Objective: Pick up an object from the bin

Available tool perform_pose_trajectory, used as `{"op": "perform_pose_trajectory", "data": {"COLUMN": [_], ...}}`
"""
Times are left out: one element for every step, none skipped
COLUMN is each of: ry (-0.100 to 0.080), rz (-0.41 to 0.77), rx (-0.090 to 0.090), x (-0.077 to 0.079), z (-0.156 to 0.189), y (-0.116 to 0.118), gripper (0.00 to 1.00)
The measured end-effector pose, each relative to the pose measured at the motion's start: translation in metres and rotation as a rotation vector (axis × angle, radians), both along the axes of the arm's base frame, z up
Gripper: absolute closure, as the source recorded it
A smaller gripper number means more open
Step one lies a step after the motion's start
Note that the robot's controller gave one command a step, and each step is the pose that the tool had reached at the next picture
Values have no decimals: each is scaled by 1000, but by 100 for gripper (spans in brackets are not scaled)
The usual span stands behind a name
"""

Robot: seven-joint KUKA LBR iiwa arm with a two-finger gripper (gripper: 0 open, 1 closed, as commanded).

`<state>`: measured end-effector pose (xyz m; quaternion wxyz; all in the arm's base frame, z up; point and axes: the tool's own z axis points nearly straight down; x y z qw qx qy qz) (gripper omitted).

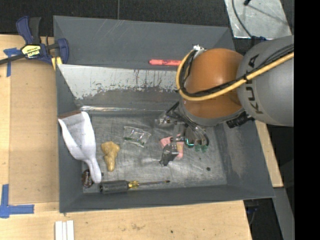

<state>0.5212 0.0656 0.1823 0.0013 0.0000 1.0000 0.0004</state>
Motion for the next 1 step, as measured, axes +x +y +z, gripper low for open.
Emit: {"op": "perform_pose_trajectory", "data": {"ry": [-9], "rz": [66], "rx": [-1], "x": [35], "z": [-102], "y": [-32], "gripper": [100]}}
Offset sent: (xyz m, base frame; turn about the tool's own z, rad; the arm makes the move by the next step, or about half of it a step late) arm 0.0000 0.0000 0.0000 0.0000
